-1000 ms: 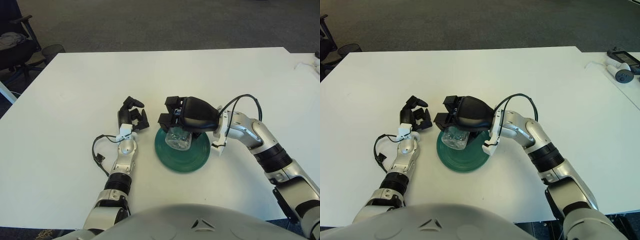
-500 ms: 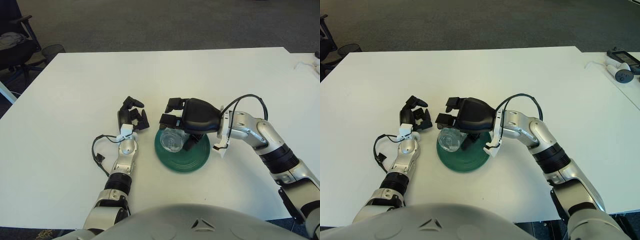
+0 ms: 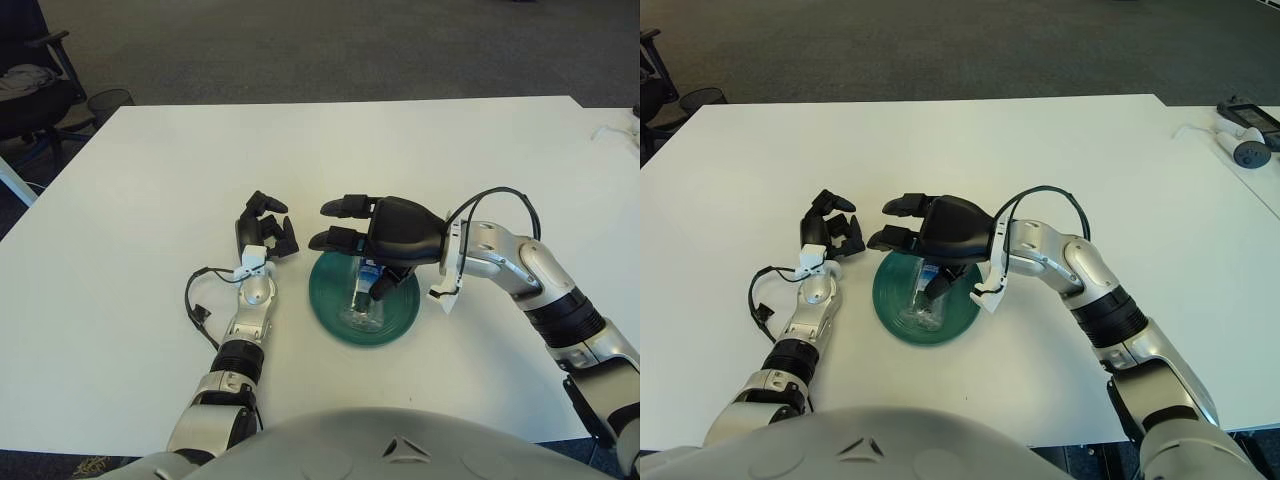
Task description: Put the bottle into the plate.
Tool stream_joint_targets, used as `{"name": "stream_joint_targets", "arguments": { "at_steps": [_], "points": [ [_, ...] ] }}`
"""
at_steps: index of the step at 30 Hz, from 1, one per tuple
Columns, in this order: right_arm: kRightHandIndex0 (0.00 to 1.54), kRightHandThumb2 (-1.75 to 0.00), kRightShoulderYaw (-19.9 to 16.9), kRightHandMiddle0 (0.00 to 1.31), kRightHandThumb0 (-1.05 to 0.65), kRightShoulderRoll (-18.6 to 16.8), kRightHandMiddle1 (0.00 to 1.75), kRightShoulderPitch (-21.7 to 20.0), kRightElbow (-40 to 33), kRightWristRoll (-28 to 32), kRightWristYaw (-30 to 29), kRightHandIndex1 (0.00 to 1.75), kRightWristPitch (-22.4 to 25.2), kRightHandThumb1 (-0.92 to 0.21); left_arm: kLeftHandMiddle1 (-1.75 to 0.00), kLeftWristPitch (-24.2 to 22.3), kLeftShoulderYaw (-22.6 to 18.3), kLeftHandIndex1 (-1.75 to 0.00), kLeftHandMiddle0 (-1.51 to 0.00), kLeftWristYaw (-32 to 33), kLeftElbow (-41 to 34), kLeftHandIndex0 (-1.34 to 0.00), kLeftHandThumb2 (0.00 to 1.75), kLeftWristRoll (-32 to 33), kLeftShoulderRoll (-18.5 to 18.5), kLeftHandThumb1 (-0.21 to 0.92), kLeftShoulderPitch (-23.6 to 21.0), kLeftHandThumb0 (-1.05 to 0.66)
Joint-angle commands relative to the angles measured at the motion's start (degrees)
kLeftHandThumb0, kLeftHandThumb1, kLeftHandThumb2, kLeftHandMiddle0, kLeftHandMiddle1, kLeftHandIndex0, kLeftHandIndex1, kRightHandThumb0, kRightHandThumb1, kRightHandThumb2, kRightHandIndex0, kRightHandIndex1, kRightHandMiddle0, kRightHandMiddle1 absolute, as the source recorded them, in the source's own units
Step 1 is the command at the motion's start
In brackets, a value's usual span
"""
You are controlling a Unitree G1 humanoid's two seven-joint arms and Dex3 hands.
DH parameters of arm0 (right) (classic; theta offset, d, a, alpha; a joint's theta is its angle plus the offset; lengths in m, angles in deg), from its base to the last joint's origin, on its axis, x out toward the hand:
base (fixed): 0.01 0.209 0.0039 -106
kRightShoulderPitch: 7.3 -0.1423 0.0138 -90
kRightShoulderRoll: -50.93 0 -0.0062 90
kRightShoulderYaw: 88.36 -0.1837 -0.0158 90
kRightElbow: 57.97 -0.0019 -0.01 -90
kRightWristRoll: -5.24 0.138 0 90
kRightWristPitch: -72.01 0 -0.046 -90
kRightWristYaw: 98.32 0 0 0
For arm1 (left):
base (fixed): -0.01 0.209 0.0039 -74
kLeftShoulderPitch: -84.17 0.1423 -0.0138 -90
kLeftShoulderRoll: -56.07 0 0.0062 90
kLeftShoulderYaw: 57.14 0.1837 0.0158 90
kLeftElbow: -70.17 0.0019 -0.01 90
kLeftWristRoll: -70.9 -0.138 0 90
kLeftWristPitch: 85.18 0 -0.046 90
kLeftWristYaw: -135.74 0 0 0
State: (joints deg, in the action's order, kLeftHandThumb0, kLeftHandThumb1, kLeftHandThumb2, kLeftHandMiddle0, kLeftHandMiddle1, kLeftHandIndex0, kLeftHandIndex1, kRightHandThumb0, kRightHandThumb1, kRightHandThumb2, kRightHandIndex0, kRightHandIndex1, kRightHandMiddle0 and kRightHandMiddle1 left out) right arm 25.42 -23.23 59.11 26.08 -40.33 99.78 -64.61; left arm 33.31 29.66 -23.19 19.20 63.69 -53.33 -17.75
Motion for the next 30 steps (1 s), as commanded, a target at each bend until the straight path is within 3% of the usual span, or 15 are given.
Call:
{"name": "stream_joint_targets", "arguments": {
  "at_steps": [1,8,17,23,25,30],
  "points": [
    [0.06,-0.91,-0.7,0.00,-0.95,1.5,0.15,-0.6,-0.8,1.5,1.4,0.00,0.2,-0.92,-1.75,1.3,-1.4,-1.75,-1.15,-1.2,8.2,-0.74,1.50,1.3,1.3,0.17,1.5,-0.54],
    [0.02,-0.91,-0.4,0.00,-0.97,2.7,0.10,-2.2,0.0,6.4,5.7,0.00,0.8,-0.92,-1.75,4.6,-2.4,-1.75,-1.14,-0.8,14.1,-0.77,1.55,2.3,1.5,0.13,-0.8,-0.55],
    [0.02,-0.88,-0.6,0.00,-0.99,3.3,0.13,-5.7,3.3,12.9,9.8,0.00,0.9,-0.92,-1.75,4.7,-0.5,-1.75,-1.16,2.4,10.3,-0.77,1.55,-0.3,0.4,0.12,1.0,-0.56],
    [0.06,-0.81,-2.2,0.00,-0.99,1.9,0.25,-10.6,9.7,18.6,9.9,0.01,1.2,-0.92,-1.75,3.5,-0.3,-1.75,-1.17,1.9,9.4,-0.76,1.53,0.1,0.6,0.14,1.2,-0.55],
    [0.09,-0.77,-3.6,0.00,-0.99,0.9,0.32,-11.7,11.4,22.0,9.6,0.02,2.7,-0.92,-1.75,2.5,-0.4,-1.75,-1.17,1.3,8.3,-0.75,1.53,0.7,0.4,0.14,1.6,-0.55],
    [0.15,-0.68,-8.3,0.00,-0.97,-2.2,0.48,-9.7,9.7,31.0,9.1,0.04,11.1,-0.92,-1.75,1.3,-0.5,-1.75,-1.17,-0.9,5.7,-0.74,1.51,2.3,0.0,0.16,2.7,-0.54]
  ]
}}
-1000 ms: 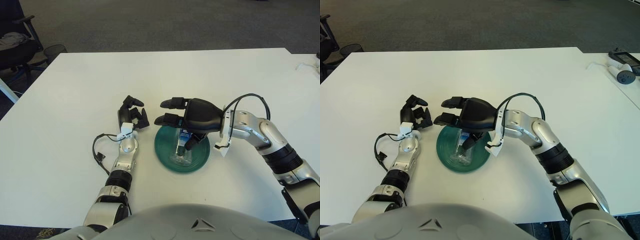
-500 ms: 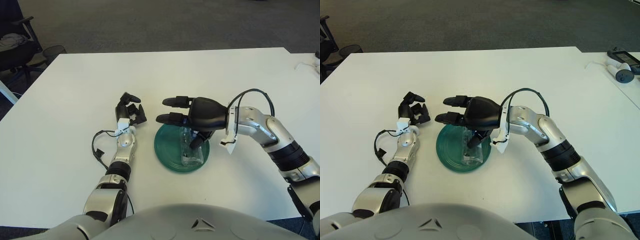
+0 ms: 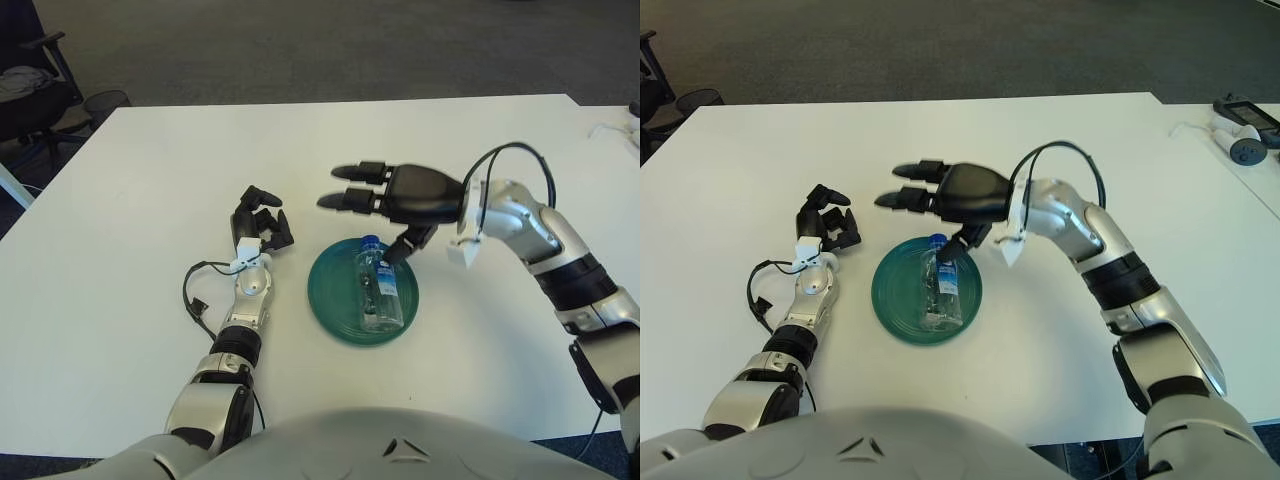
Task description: Put the bottle into the plate.
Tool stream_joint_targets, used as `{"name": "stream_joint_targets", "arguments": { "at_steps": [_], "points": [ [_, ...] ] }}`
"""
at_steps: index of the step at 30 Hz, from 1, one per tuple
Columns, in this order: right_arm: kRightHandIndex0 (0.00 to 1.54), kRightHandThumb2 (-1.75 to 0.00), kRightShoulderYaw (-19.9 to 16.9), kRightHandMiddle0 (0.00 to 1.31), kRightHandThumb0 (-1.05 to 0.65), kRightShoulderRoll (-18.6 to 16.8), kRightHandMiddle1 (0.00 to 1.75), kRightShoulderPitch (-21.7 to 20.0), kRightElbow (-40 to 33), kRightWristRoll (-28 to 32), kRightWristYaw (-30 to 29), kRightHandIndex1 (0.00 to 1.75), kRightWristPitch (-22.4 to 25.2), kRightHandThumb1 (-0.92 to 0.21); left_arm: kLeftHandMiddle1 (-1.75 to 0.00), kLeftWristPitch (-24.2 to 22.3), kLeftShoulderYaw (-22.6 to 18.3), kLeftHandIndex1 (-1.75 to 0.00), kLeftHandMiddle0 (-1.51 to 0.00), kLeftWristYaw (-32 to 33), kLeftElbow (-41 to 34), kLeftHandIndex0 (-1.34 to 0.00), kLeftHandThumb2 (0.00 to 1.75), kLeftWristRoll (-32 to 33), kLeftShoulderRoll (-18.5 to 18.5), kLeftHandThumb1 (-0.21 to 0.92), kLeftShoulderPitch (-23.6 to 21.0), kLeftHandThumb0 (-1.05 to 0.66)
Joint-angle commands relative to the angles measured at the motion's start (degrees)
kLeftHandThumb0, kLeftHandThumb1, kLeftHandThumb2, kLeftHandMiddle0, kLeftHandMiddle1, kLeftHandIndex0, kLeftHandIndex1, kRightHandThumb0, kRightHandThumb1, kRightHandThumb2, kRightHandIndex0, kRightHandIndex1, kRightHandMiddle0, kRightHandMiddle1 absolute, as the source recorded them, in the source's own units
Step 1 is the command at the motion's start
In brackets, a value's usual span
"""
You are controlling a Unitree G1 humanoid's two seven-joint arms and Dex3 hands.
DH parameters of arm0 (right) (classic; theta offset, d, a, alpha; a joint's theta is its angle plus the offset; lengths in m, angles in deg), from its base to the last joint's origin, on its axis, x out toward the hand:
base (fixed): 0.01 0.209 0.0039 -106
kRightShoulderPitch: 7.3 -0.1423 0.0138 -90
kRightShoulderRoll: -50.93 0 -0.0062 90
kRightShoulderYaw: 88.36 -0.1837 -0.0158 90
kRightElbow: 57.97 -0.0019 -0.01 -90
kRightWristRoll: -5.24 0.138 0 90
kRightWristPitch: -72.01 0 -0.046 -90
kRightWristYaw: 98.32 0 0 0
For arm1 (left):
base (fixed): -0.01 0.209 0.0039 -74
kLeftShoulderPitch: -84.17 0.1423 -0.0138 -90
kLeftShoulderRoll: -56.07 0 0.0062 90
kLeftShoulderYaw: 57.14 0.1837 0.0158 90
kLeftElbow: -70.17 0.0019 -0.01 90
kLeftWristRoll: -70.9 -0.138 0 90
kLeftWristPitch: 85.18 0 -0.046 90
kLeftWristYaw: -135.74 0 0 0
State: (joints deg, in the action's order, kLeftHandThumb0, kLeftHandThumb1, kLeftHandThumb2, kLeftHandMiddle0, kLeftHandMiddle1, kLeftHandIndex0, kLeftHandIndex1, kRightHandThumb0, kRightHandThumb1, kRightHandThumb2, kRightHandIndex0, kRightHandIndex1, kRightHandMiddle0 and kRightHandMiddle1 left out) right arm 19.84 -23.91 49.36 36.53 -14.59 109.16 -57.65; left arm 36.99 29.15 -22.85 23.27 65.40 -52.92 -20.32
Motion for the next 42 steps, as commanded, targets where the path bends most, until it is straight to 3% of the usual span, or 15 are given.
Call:
{"name": "stream_joint_targets", "arguments": {
  "at_steps": [1,5,12,18,21,23,28,30,31,38,42],
  "points": [
    [0.18,-0.67,-3.8,0.00,-0.96,-1.8,0.54,0.4,-1.4,6.9,-0.1,0.05,5.9,-0.92,-1.75,-2.6,0.0,-1.75,-1.18,-1.5,1.2,-0.74,1.51,0.7,-0.4,0.16,5.4,-0.54],
    [0.30,-0.62,-8.2,0.00,-0.91,-5.3,0.72,2.8,-3.5,8.9,-5.1,0.09,10.9,-0.92,-1.75,-3.6,-0.1,-1.75,-1.19,-3.2,-0.6,-0.71,1.47,1.5,-0.6,0.19,6.2,-0.52],
    [0.50,-0.54,-14.4,0.06,-0.81,-16.9,0.98,7.3,-4.0,15.5,-16.9,0.17,15.0,-0.92,-1.75,-6.0,0.1,-1.75,-1.21,-4.3,-3.6,-0.70,1.45,1.2,-0.6,0.21,7.4,-0.52],
    [0.46,-0.44,-17.8,0.18,-0.64,-23.5,1.07,7.0,1.5,20.7,-21.8,0.57,14.4,-0.91,-1.75,-8.9,0.4,-1.75,-1.22,-3.9,-6.4,-0.73,1.50,0.0,-0.6,0.17,8.5,-0.54],
    [0.42,-0.47,-19.0,0.21,-0.57,-25.8,1.09,6.8,4.8,21.8,-23.5,0.73,13.0,-0.87,-1.75,-10.1,0.5,-1.75,-1.22,-3.5,-7.7,-0.75,1.52,-0.4,-0.7,0.15,9.0,-0.54],
    [0.40,-0.62,-19.5,0.23,-0.50,-26.8,1.12,6.9,6.0,22.2,-24.1,0.86,12.2,-0.78,-1.75,-10.8,0.6,-1.75,-1.22,-3.2,-8.6,-0.75,1.52,-0.6,-0.8,0.15,9.4,-0.54],
    [0.43,-0.81,-20.7,0.25,-0.38,-29.4,1.16,9.2,10.0,25.3,-23.5,1.10,9.9,-0.67,-1.75,-12.6,0.9,-1.75,-1.23,-2.7,-10.5,-0.76,1.53,-1.3,-1.0,0.14,10.4,-0.55],
    [0.42,-0.60,-20.5,0.25,-0.10,-30.4,1.26,11.4,9.8,25.4,-23.8,1.31,9.8,-0.78,-1.75,-13.3,1.0,-1.75,-1.23,-2.5,-11.0,-0.76,1.53,-1.4,-1.1,0.14,10.6,-0.55],
    [0.42,-0.52,-20.4,0.24,-0.06,-30.7,1.36,12.0,9.6,25.4,-23.9,1.37,9.7,-0.83,-1.75,-13.6,1.1,-1.75,-1.23,-2.5,-11.4,-0.76,1.53,-1.5,-1.1,0.14,10.8,-0.55],
    [0.41,-0.38,-19.9,0.24,-0.01,-33.7,1.55,16.0,11.2,24.0,-25.6,1.45,9.0,-0.91,-1.75,-15.6,1.4,-1.75,-1.24,-2.6,-13.5,-0.76,1.53,-1.9,-1.3,0.14,11.6,-0.55],
    [0.41,-0.37,-20.5,0.24,-0.01,-34.3,1.58,17.3,18.2,22.6,-26.6,1.44,5.6,-0.92,-1.75,-16.2,1.6,-1.75,-1.24,-2.9,-14.4,-0.76,1.53,-1.8,-1.3,0.14,12.0,-0.55]
  ]
}}
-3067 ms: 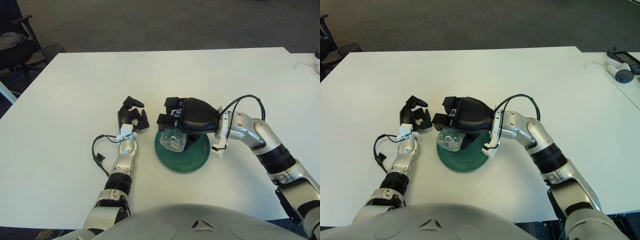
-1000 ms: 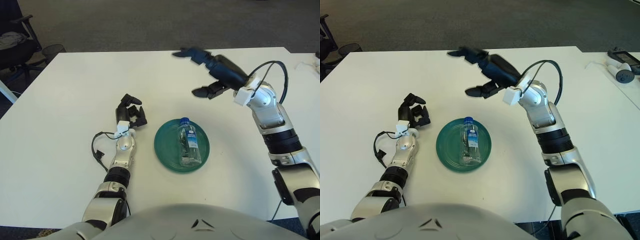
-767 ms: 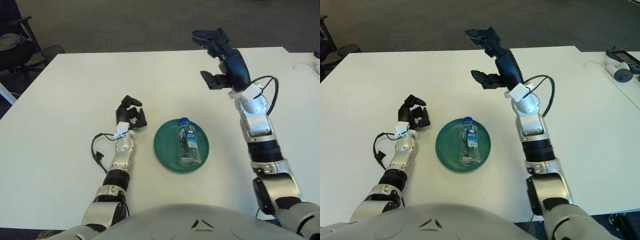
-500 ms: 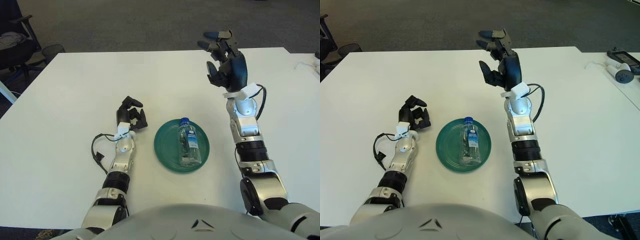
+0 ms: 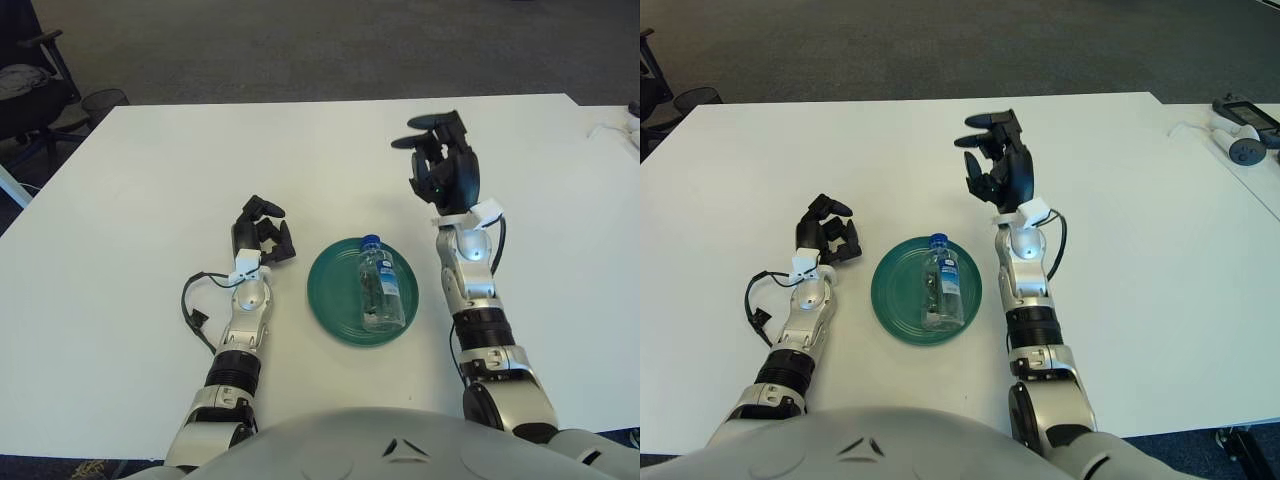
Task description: Put the bottle into the plate.
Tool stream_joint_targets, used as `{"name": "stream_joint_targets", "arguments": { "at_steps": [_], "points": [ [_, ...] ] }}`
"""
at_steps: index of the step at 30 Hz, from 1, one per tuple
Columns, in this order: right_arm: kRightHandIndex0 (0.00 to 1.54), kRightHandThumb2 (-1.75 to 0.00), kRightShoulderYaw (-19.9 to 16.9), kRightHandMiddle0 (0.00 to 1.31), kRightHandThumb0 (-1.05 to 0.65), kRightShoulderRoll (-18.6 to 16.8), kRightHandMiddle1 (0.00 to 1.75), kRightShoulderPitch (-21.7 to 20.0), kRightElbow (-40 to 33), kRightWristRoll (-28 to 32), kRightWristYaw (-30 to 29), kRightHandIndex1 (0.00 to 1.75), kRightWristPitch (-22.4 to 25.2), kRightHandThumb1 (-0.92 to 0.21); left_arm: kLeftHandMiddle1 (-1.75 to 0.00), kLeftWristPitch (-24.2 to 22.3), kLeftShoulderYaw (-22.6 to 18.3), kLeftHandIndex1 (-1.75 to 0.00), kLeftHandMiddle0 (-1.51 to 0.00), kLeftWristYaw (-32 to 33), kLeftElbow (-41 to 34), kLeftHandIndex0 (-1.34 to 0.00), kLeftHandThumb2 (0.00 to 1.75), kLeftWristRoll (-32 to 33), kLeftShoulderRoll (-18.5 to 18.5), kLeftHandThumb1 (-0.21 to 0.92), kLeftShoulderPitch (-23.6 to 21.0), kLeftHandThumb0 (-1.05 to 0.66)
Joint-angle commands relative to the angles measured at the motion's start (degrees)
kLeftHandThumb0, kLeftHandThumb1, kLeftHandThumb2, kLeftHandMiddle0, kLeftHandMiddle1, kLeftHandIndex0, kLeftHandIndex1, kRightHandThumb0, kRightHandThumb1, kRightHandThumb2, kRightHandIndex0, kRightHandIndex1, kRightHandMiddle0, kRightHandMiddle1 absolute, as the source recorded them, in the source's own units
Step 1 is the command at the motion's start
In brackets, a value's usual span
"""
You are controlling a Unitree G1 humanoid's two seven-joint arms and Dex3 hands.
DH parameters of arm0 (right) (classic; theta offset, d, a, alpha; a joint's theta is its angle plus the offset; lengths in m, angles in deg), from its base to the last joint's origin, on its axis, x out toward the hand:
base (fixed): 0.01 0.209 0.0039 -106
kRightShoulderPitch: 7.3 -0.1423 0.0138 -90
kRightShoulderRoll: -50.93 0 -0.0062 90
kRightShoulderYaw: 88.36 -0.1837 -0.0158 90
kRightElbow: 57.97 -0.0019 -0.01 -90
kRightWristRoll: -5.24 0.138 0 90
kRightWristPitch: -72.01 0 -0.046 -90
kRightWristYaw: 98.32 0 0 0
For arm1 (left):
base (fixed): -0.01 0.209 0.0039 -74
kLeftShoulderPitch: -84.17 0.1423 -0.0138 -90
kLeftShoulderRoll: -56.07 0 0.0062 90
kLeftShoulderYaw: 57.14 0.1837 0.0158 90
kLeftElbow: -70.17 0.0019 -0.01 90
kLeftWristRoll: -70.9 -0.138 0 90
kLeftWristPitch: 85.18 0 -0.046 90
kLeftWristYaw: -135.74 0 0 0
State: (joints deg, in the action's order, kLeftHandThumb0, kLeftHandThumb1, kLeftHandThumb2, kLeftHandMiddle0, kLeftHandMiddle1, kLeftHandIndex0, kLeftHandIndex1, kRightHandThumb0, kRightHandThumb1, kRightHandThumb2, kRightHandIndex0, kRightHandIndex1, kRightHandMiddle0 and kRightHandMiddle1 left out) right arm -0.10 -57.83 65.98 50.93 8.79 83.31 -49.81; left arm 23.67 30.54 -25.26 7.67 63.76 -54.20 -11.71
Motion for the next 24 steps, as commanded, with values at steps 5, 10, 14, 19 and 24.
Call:
{"name": "stream_joint_targets", "arguments": {
  "at_steps": [5,10,14,19,24],
  "points": [
    [0.40,-0.39,-1.2,0.20,-0.01,0.8,1.63,0.8,10.0,-2.2,-2.0,1.45,-1.5,-0.92,-1.75,-3.1,0.1,-1.75,-1.24,-0.3,0.8,-0.75,1.53,-0.1,-0.1,0.15,3.6,-0.55],
    [0.38,-0.41,-1.0,0.17,-0.01,2.4,1.67,0.9,14.3,-6.2,-5.0,1.45,-0.1,-0.92,-1.75,-3.3,0.1,-1.75,-1.24,0.0,0.6,-0.75,1.53,-0.4,-0.2,0.14,3.8,-0.55],
    [0.37,-0.42,-0.9,0.17,-0.01,4.3,1.69,1.4,17.7,-9.2,-7.3,1.45,-0.6,-0.92,-1.75,-3.5,0.2,-1.75,-1.24,0.0,0.2,-0.76,1.53,-0.4,-0.3,0.14,4.0,-0.55],
    [0.36,-0.42,0.6,0.17,-0.01,6.4,1.69,2.4,21.0,-15.5,-13.0,1.46,-1.2,-0.92,-1.75,-3.8,0.2,-1.75,-1.24,-0.3,-0.5,-0.77,1.55,-0.2,-0.3,0.13,4.4,-0.56],
    [0.36,-0.42,1.7,0.17,-0.01,6.9,1.68,3.4,22.5,-17.4,-15.4,1.46,-1.5,-0.92,-1.75,-3.7,0.3,-1.75,-1.24,-0.6,-0.6,-0.77,1.55,-0.2,-0.2,0.13,4.5,-0.56]
  ]
}}
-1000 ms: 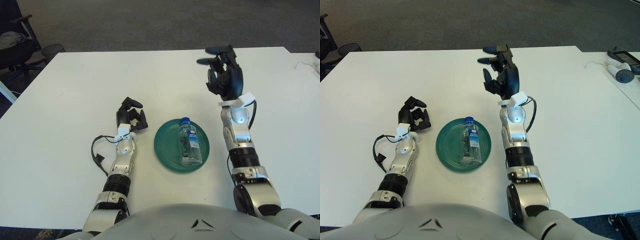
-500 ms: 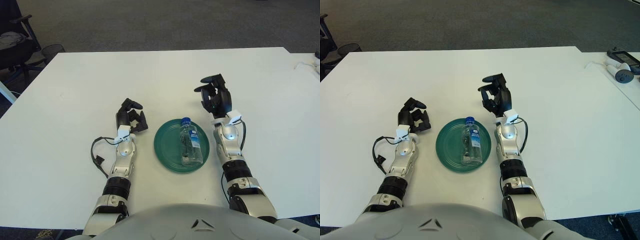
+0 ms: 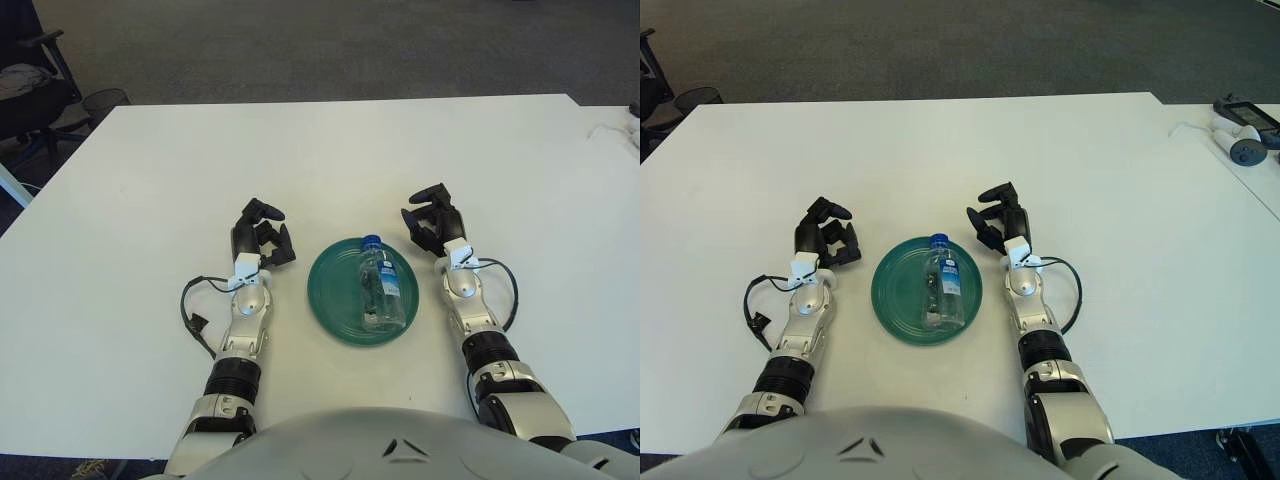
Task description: Put the bottle into the plate.
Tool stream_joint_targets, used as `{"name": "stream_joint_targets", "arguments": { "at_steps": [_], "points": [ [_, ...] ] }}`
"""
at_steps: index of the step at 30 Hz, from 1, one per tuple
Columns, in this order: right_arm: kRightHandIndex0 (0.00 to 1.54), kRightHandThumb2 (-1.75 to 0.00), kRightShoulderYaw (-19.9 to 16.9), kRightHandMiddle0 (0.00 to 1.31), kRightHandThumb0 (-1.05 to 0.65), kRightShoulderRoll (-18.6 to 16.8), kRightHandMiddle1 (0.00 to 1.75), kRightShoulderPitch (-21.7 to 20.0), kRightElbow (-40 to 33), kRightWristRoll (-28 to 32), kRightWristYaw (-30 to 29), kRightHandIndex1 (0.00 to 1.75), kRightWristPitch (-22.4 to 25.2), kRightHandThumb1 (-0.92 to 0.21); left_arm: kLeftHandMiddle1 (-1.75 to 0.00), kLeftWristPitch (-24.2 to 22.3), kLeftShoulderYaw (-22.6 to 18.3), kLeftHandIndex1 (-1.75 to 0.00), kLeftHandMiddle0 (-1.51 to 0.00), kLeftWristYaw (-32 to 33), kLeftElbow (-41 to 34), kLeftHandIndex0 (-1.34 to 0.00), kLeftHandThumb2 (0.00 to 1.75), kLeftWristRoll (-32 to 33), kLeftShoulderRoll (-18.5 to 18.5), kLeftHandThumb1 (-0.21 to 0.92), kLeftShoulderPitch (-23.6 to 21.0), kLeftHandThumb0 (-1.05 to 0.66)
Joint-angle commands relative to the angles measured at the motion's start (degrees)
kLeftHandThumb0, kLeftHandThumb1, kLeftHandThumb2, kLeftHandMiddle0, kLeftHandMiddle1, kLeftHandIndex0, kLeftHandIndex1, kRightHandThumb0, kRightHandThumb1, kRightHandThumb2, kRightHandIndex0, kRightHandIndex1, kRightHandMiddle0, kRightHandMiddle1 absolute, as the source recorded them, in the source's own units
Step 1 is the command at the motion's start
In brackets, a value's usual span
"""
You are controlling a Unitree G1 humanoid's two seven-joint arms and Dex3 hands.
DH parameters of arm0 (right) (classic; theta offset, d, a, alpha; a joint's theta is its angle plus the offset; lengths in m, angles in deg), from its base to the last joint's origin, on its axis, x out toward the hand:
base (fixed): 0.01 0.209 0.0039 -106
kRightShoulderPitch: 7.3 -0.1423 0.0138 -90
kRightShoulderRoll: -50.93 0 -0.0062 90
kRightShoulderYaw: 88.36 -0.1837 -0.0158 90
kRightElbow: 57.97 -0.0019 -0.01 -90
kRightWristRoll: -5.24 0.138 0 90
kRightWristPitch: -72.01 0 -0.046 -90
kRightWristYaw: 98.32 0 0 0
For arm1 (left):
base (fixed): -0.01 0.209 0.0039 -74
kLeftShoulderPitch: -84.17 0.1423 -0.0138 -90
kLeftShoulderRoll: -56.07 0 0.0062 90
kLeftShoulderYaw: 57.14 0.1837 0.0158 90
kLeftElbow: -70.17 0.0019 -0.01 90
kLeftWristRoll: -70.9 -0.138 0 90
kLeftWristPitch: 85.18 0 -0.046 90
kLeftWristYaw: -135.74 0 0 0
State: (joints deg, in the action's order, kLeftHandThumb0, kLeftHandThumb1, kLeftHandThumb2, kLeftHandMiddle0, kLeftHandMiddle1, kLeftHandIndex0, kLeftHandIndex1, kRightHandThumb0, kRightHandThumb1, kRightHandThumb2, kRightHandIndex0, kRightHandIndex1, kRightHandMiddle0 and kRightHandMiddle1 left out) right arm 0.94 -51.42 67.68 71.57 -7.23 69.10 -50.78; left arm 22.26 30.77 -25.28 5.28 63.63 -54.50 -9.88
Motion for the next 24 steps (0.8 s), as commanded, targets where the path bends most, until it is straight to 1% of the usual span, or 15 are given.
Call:
{"name": "stream_joint_targets", "arguments": {
  "at_steps": [1,7,15,24],
  "points": [
    [0.36,-0.41,0.8,0.18,-0.01,0.5,1.68,1.9,2.0,-1.5,-1.4,1.46,-0.5,-0.92,-1.75,-2.2,0.1,-1.75,-1.24,-0.6,1.9,-0.77,1.55,0.0,0.1,0.12,2.6,-0.56],
    [0.38,-0.40,1.5,0.18,-0.01,1.1,1.67,2.4,2.1,-2.1,-2.8,1.45,-0.4,-0.92,-1.75,-1.6,0.1,-1.75,-1.24,-0.9,2.5,-0.77,1.55,0.1,0.3,0.13,2.5,-0.56],
    [0.40,-0.39,1.9,0.19,-0.01,2.2,1.64,3.2,3.5,-3.1,-5.2,1.44,-1.5,-0.92,-1.75,-1.1,0.0,-1.75,-1.24,-1.1,3.0,-0.77,1.54,0.1,0.6,0.13,2.3,-0.55],
    [0.37,-0.39,2.1,0.23,-0.01,2.7,1.63,3.9,4.4,-2.5,-6.0,1.45,-2.0,-0.92,-1.75,-1.0,-0.4,-1.75,-1.24,-1.5,2.8,-0.76,1.54,0.8,0.4,0.14,2.4,-0.55]
  ]
}}
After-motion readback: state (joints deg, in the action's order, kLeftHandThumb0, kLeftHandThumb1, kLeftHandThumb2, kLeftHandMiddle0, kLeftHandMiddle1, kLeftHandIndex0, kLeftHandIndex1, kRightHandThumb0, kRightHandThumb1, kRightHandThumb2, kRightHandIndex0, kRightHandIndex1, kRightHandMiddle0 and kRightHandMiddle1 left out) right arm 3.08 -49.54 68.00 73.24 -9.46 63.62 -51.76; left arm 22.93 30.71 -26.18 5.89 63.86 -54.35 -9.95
